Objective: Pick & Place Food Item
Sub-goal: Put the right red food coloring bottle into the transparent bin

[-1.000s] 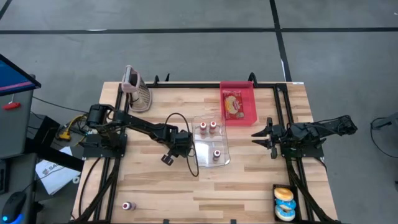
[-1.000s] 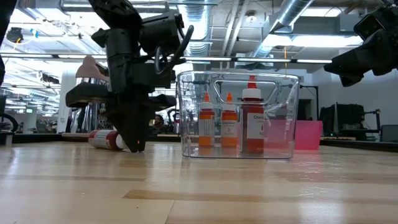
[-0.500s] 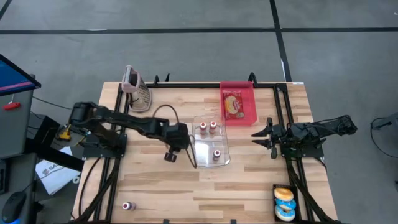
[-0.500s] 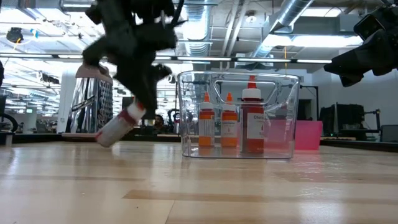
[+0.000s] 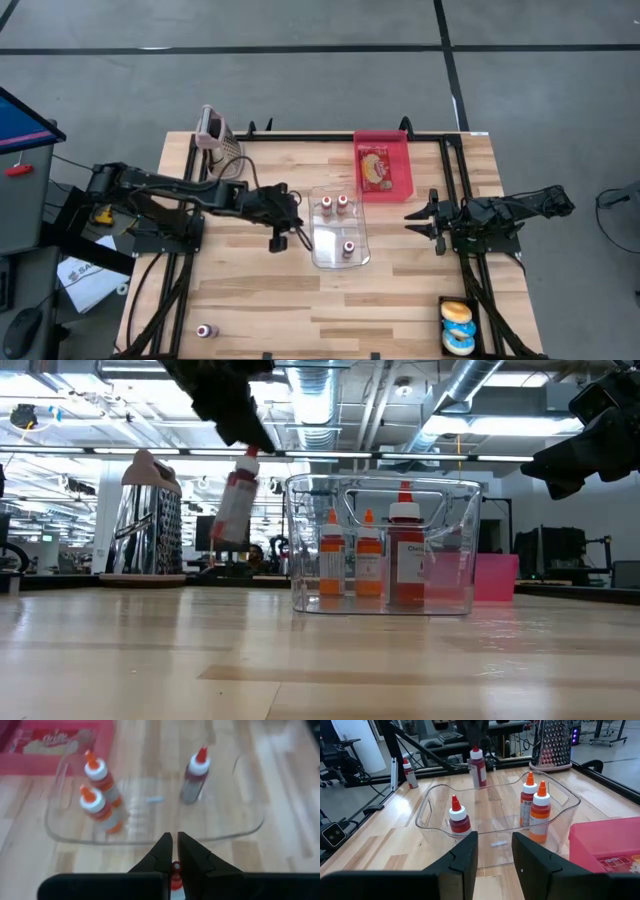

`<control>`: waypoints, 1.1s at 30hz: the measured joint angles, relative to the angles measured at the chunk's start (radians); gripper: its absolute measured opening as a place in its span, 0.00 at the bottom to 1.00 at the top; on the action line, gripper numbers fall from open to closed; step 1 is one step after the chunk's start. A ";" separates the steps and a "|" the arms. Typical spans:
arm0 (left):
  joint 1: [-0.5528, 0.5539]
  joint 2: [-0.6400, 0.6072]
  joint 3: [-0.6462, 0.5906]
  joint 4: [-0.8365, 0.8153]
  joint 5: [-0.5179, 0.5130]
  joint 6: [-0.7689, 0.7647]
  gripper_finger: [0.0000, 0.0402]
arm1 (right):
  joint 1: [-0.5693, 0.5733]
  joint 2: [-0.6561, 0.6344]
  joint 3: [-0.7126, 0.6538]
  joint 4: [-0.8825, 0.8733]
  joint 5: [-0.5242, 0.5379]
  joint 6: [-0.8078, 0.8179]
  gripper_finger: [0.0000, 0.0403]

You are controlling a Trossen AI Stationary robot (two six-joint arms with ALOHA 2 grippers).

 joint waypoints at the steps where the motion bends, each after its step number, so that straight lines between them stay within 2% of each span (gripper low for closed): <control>1: -0.003 0.001 0.000 0.014 0.002 -0.010 0.02 | 0.000 0.000 0.000 0.000 0.000 0.000 0.28; 10: -0.046 -0.007 0.003 0.135 -0.043 -0.083 0.01 | 0.000 0.000 0.000 0.000 0.000 0.000 0.28; 21: -0.079 -0.005 0.096 0.172 -0.087 -0.048 0.01 | 0.000 0.000 0.000 0.000 0.000 0.000 0.28; 24: -0.090 0.020 0.119 0.192 -0.090 -0.011 0.01 | 0.000 0.000 0.000 0.000 0.000 0.000 0.28; 33: -0.109 0.204 0.203 0.227 -0.076 0.061 0.00 | 0.000 0.000 0.000 0.000 0.000 0.000 0.28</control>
